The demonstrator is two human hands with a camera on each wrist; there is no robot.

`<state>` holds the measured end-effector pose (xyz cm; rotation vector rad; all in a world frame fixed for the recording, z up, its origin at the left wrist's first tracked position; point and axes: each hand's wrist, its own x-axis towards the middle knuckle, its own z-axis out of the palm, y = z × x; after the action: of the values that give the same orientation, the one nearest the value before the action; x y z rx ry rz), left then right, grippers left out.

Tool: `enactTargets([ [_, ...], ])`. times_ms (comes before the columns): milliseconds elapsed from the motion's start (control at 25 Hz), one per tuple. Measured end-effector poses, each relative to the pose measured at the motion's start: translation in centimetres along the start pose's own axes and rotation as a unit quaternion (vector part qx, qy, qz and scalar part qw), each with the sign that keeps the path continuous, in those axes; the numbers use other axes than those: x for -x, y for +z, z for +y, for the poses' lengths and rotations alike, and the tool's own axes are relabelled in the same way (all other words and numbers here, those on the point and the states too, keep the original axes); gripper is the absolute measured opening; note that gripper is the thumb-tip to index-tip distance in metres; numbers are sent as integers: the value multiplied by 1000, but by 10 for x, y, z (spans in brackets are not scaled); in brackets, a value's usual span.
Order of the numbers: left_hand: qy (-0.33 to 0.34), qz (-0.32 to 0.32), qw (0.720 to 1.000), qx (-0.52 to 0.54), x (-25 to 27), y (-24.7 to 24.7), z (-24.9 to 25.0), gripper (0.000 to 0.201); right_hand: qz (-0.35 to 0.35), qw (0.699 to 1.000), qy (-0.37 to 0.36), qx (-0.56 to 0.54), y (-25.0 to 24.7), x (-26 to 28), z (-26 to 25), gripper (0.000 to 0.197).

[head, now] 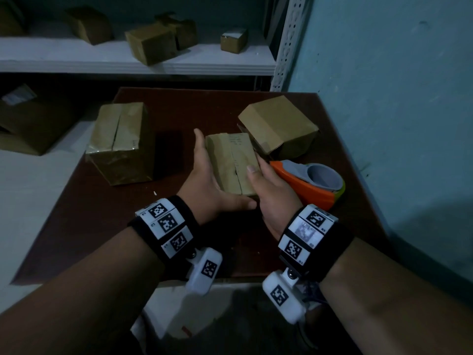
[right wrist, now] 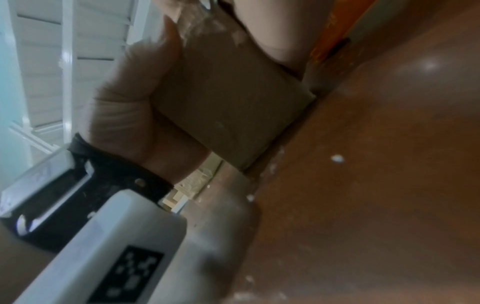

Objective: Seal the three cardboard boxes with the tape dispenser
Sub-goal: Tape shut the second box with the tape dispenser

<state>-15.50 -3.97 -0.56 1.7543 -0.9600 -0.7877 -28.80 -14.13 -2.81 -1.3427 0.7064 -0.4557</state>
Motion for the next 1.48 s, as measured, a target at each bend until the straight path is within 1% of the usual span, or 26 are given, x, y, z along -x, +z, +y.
enactTargets([
  [80,11,11,1000,-22,0,-1,-6,160,-29,999,-10,-40,2,4,-2,67],
  [160,19,18,999,-33,0,-2,-14,155,-43,998,-10,-52,1,4,-2,72],
  [200,17,15,999,-31,0,-2,-17,154,-45,997,-3,-55,0,3,-2,73],
  [280,14,7,999,-34,1,-1,-18,152,-20,999,21,-41,-2,-2,-1,72],
  [360,8,5,1000,-26,1,0,-20,151,23,999,41,-23,-3,-7,1,58],
  [400,6,0,1000,-17,0,0,-19,153,46,997,53,-28,-2,-9,2,44],
  [440,3,-10,1000,-2,0,0,-19,159,71,994,65,-44,-1,-10,1,32],
  [480,5,-25,1000,18,-2,1,-20,171,91,990,80,-68,-1,-13,2,22],
  [520,5,-38,999,35,-3,0,-20,182,105,987,90,-84,0,-13,2,18],
  [560,10,-54,998,39,-4,0,-20,188,114,985,96,-88,1,-14,1,16],
  [600,18,-67,997,35,-4,-1,-21,186,117,984,100,-90,1,-14,0,15],
  [680,29,-87,996,22,-5,-2,-25,175,118,983,105,-94,2,-13,-2,12],
  [760,30,-91,995,15,-3,-3,-27,171,109,986,100,-80,2,-11,-3,11],
  [800,40,-88,995,10,-3,-2,-27,171,101,988,94,-68,2,-11,-2,15],
  [920,48,-104,993,-28,-3,-6,-23,175,74,993,83,-44,-1,-7,0,44],
  [1000,0,-109,993,-34,0,-12,-18,177,53,996,76,-12,-4,-3,-4,65],
  [1120,-12,-98,995,-7,-1,-23,-18,177,22,996,61,53,-6,-4,-6,99],
  [1160,-23,-84,996,14,-1,-27,-17,171,18,996,59,60,-5,-2,-8,101],
  [1200,-32,-67,997,30,0,-31,-16,163,15,998,55,37,-4,-4,-9,96],
  [1240,-38,-53,997,31,1,-35,-15,154,20,998,55,-1,-4,-4,-11,87],
  [1280,-44,-42,998,25,1,-39,-13,146,27,998,55,-25,-6,-5,-13,84],
  [1320,-47,-34,998,22,2,-42,-8,141,31,998,59,-19,-7,-2,-18,86],
  [1360,-47,-28,998,33,4,-45,-4,136,39,997,58,14,-8,2,-25,91],
  [1400,-49,-25,997,49,7,-49,0,129,48,995,52,66,-10,5,-30,91],
  [1440,-54,-27,996,64,8,-53,1,123,60,991,39,117,-12,7,-34,82],
  [1480,-62,-34,994,79,8,-57,1,120,68,985,23,159,-14,11,-37,65],
])
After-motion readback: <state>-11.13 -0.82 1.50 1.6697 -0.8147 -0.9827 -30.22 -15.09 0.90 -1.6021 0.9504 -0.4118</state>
